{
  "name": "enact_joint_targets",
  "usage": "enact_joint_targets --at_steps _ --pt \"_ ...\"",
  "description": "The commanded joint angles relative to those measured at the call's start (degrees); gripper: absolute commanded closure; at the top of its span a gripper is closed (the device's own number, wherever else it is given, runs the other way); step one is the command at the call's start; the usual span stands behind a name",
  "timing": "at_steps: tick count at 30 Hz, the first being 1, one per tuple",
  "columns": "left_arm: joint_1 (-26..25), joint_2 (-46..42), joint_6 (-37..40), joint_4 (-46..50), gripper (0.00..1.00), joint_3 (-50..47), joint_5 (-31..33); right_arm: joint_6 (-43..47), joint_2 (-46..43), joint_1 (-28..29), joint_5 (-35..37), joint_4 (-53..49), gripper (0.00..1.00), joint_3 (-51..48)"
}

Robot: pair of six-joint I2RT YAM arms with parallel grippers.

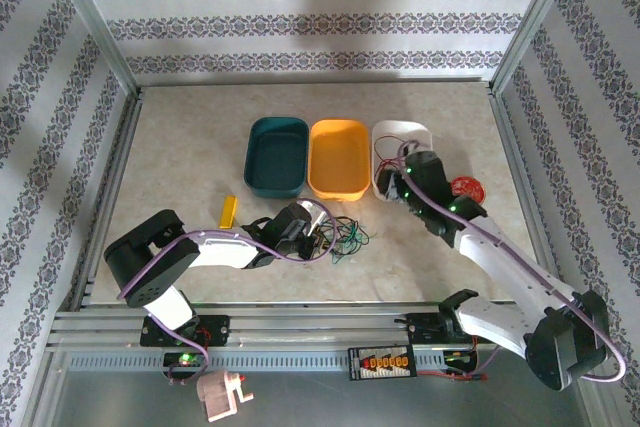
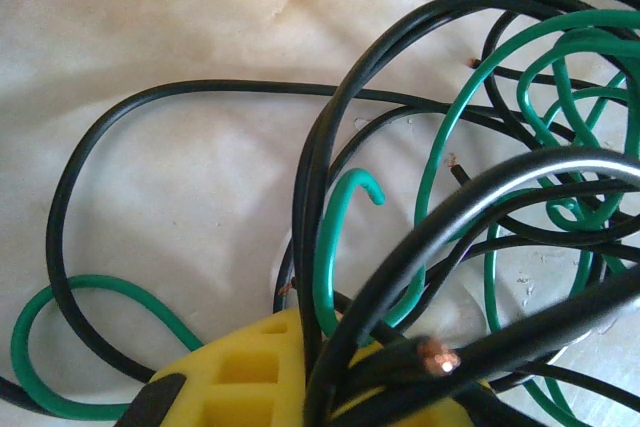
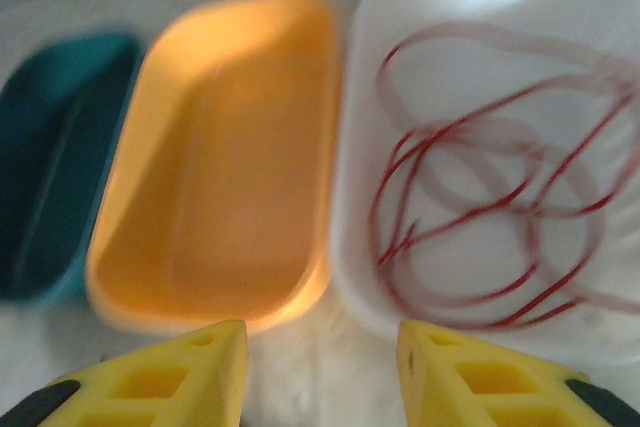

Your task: Untangle the cables

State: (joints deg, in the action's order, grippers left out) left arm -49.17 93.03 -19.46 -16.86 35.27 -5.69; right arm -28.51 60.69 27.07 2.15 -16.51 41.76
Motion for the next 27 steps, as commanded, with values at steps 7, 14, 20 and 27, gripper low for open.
enact_joint_targets --at_steps 7,14,20,27 --pt "-0.1 1.2 0.6 3.7 1.0 0.6 1.7 4.4 9.0 5.9 -18.9 -2.2 0.68 -3.0" --pt "-0.2 1.4 0.2 3.7 1.0 0.9 1.7 6.5 15.5 7.4 -21.8 -2.2 0.77 -0.4" --pt "-0.4 1.7 0.1 3.7 1.0 0.8 1.7 6.6 16.8 7.9 -21.1 -2.3 0.81 -0.1" --pt "-0.6 2.1 0.3 3.6 1.0 1.0 1.8 6.8 17.7 9.4 -19.7 -3.3 0.79 0.2"
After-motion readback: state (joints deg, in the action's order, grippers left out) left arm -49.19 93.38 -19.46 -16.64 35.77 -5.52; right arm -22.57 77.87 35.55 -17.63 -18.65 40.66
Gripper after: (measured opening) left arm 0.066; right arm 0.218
